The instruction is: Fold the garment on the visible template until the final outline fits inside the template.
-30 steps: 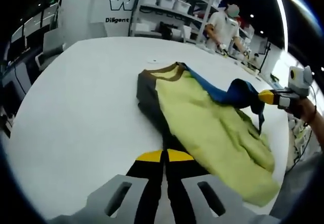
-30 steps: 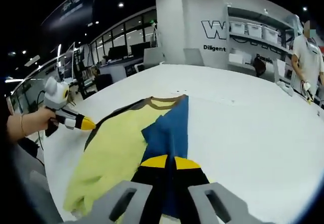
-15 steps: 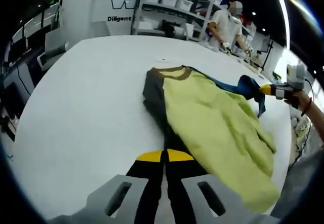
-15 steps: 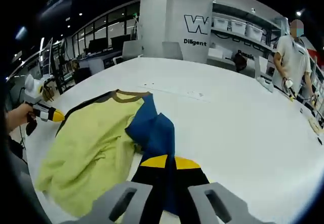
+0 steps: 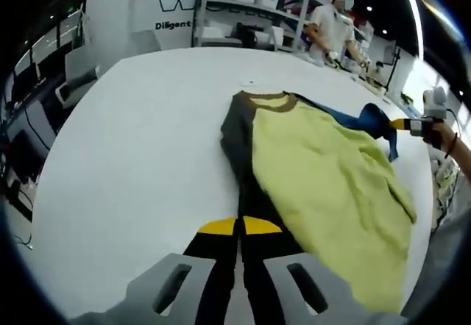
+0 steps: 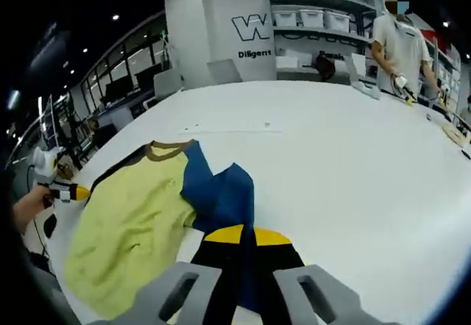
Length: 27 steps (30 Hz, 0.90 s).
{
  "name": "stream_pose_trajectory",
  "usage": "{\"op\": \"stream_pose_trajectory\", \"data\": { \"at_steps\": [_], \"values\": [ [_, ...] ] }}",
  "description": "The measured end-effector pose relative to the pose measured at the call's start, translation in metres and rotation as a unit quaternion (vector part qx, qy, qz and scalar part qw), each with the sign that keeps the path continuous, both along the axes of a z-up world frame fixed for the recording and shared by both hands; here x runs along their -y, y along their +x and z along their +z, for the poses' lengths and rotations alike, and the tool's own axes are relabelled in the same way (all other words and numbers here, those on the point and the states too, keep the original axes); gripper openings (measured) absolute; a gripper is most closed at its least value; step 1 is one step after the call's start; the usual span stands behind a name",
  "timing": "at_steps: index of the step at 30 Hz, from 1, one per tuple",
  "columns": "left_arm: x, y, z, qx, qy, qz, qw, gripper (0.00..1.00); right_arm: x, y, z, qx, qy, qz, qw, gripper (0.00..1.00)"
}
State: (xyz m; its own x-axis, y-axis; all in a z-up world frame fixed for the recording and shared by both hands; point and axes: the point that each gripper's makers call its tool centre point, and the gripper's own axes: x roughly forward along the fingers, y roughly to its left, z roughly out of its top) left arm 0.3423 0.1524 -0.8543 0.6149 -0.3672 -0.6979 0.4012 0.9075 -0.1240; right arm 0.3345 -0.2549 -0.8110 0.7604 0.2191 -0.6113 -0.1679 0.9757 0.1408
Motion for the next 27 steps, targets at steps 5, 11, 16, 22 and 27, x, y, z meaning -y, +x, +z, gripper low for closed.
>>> {"op": "stream_pose_trajectory", "data": {
  "at_steps": [5,11,16,22,27],
  "values": [
    [-0.006,0.005,-0.006,-0.006,0.014,-0.002,0.9999,0.0,0.004,-0.006,-0.006,-0.016,0.015,-0.019,0.9996,0.0],
    [-0.011,0.011,-0.007,-0.006,0.01,0.005,0.9999,0.0,0.007,-0.008,-0.008,-0.022,0.014,-0.025,0.9993,0.0],
    [-0.021,0.016,-0.005,-0.004,0.015,0.013,0.9998,0.0,0.015,-0.006,-0.011,-0.024,0.003,-0.034,0.9991,0.0],
    [-0.028,0.019,-0.004,-0.005,0.019,0.017,0.9997,0.0,0.024,-0.001,-0.016,-0.028,-0.005,-0.041,0.9988,0.0],
    [-0.032,0.022,-0.005,-0.007,0.026,0.014,0.9995,0.0,0.029,0.001,-0.019,-0.03,-0.007,-0.047,0.9984,0.0]
  ]
}}
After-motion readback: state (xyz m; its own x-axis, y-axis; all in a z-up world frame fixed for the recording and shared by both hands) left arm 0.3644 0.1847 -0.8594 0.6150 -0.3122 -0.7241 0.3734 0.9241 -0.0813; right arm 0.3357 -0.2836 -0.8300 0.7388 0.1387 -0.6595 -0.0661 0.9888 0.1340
